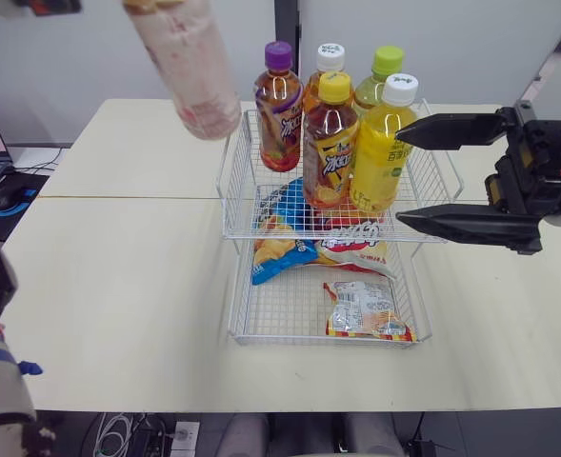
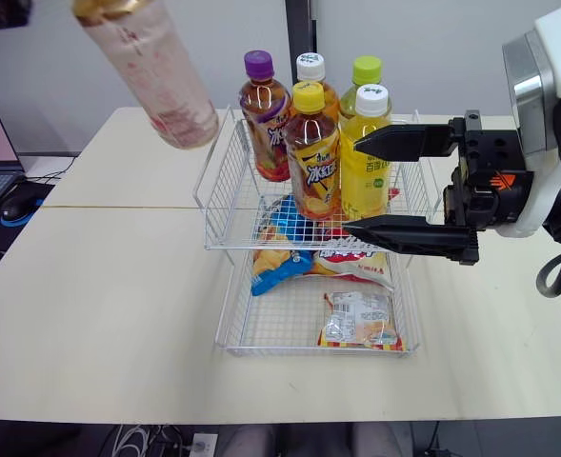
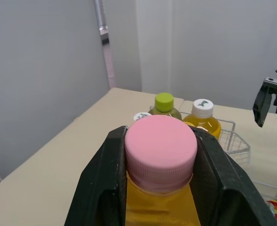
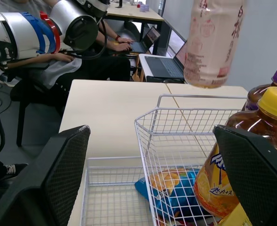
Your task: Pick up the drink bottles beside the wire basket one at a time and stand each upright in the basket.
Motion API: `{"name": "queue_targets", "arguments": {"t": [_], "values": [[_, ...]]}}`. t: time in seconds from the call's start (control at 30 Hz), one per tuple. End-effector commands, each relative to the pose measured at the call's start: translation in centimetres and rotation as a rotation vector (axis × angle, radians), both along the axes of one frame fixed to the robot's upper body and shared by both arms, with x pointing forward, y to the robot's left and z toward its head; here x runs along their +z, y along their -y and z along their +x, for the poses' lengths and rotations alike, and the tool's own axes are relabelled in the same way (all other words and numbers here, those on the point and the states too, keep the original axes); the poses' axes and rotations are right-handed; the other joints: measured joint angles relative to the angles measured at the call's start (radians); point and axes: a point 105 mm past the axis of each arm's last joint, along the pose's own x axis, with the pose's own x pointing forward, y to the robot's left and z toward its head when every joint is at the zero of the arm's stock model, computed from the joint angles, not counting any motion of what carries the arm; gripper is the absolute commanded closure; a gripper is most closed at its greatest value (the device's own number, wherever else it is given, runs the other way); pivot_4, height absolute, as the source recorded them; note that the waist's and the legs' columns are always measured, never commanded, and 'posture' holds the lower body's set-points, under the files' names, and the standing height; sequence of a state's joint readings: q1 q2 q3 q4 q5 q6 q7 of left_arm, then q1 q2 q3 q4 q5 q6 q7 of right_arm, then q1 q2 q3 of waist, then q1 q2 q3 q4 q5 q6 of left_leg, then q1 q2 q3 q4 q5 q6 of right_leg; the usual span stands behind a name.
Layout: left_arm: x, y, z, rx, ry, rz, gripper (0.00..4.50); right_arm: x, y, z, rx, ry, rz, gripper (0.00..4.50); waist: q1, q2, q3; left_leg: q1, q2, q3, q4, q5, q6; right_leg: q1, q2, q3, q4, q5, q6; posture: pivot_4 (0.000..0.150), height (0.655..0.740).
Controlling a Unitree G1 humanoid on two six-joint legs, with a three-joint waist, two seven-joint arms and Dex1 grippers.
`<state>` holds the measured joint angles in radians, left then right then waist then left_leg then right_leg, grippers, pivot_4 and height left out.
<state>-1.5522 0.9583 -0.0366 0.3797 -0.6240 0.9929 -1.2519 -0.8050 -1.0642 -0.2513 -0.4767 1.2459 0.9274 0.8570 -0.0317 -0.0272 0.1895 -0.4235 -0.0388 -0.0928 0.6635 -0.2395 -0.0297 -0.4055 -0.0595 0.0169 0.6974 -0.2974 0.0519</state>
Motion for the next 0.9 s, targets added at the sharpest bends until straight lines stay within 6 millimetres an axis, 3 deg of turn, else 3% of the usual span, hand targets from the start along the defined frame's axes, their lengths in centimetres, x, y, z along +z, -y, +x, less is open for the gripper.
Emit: {"name": "queue_targets", "arguments": {"t": [0.03, 0.17, 0.57, 0.9], "values": [[2.0, 0.9, -1.0, -0.060, 0.101, -0.020, 3.15, 1.0, 0.3, -0.5, -0.023, 0.055, 0.014, 0.00, 0.000, 0.000, 0.000, 0.000, 0.000, 0.000, 0.000, 0.000, 0.000, 0.000, 0.000, 0.000, 0.000, 0.000, 0.000, 0.150, 0.7400], [1.4, 2.0, -0.3, -0.107, 0.099, -0.009, 3.15, 1.1, 0.5, -0.6, -0.042, 0.061, 0.012, 0.00, -0.007, 0.000, 0.000, -0.001, 0.000, 0.000, 0.000, 0.000, 0.000, -0.002, 0.000, 0.000, 0.000, 0.000, 0.000, 0.150, 0.7400], [-1.5, 2.2, 1.6, -0.143, 0.045, 0.067, 3.15, 2.0, 1.3, -0.8, -0.119, 0.097, 0.013, 0.00, -0.009, 0.000, 0.000, -0.002, 0.000, 0.000, 0.000, 0.000, 0.000, -0.002, 0.000, 0.000, 0.000, 0.000, 0.000, 0.150, 0.7400], [-5.3, 4.8, 3.1, -0.174, -0.002, 0.126, 3.15, 2.3, 1.7, -0.6, -0.137, 0.117, 0.015, 0.00, -0.006, 0.000, 0.000, -0.002, 0.000, 0.000, 0.000, 0.000, 0.000, -0.001, 0.000, 0.000, 0.000, 0.000, 0.000, 0.150, 0.7400]]}}
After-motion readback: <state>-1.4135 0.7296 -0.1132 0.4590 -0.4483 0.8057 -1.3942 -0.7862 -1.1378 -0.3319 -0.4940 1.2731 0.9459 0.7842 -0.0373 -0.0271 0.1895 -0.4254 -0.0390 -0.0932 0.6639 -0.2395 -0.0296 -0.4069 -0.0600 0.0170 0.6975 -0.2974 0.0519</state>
